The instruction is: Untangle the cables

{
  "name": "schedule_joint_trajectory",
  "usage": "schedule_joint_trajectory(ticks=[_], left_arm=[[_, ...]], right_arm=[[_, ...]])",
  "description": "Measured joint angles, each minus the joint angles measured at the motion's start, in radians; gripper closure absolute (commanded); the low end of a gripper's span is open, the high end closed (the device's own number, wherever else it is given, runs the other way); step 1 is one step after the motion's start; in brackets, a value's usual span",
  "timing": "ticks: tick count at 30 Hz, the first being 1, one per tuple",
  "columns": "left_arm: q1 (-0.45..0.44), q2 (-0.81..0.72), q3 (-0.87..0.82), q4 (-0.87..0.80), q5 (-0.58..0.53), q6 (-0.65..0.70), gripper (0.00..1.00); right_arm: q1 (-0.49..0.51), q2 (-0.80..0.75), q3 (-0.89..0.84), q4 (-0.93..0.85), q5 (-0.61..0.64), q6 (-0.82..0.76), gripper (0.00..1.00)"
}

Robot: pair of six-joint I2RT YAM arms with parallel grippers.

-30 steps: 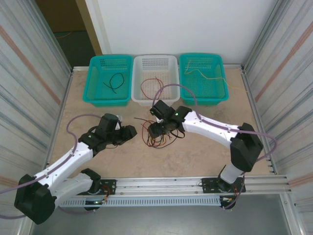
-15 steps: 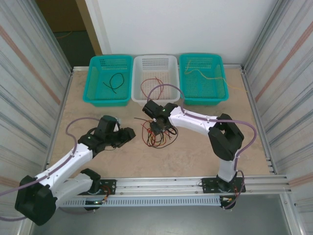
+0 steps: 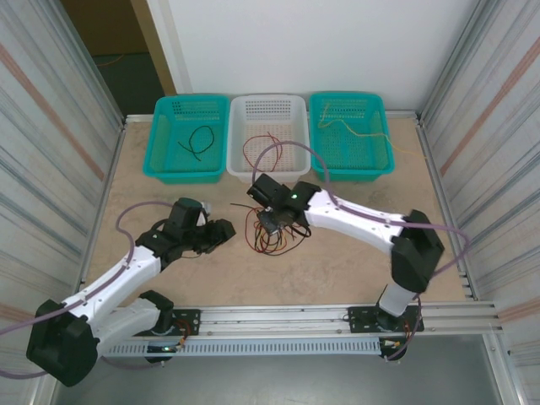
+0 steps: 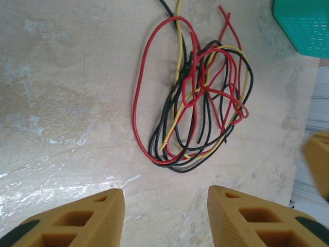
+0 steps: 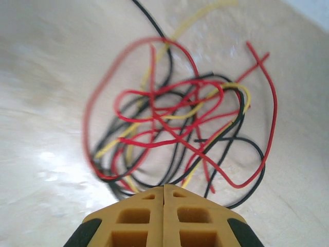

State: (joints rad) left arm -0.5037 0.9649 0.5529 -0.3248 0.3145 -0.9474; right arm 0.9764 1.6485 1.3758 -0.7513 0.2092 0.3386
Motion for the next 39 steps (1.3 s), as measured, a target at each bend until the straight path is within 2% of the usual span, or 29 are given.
schedule_joint_trajectory(ticks=[2,6,9,12,17,20,23,25,28,30,33,39], left_arm=[[0.0,-0.004,0.0,0.006,0.001,0.0,0.54],[0.0,-0.004,0.0,0.014,0.008,-0.001,0.53],[0.0,-0.004,0.0,0.016,0.008,0.0,0.53],[0.0,0.012,0.0,0.023,0.008,0.0,0.53],[0.001,0.087,0.001,0.066,0.027,0.0,0.55],[0.001,0.126,0.004,0.084,0.034,0.0,0.56],[0.001,0.134,0.005,0.092,0.037,0.0,0.55],[0.001,0.128,0.006,0.094,0.037,0.0,0.55],[0.001,0.109,0.006,0.092,0.035,0.0,0.55],[0.001,0.095,0.006,0.092,0.034,0.0,0.55],[0.001,0.079,0.006,0.091,0.034,0.0,0.55],[0.001,0.038,0.01,0.092,0.034,0.0,0.54]], right_arm=[[0.001,-0.068,0.0,0.018,-0.008,0.0,0.92],[-0.037,-0.12,0.0,0.025,-0.017,0.013,0.65],[-0.113,-0.09,-0.018,0.038,-0.059,0.036,0.54],[-0.168,-0.038,-0.082,0.063,-0.095,0.043,0.48],[-0.169,0.082,-0.142,0.072,-0.137,0.026,0.46],[-0.167,0.127,-0.148,0.082,-0.135,0.017,0.51],[-0.167,0.152,-0.148,0.098,-0.135,0.008,0.61],[-0.167,0.16,-0.148,0.105,-0.136,0.002,0.78],[-0.167,0.159,-0.156,0.125,-0.143,-0.004,0.96],[-0.163,0.155,-0.165,0.139,-0.151,-0.008,1.0],[-0.15,0.13,-0.179,0.142,-0.155,-0.01,1.0],[-0.057,0.0,-0.176,0.124,-0.174,-0.011,1.0]])
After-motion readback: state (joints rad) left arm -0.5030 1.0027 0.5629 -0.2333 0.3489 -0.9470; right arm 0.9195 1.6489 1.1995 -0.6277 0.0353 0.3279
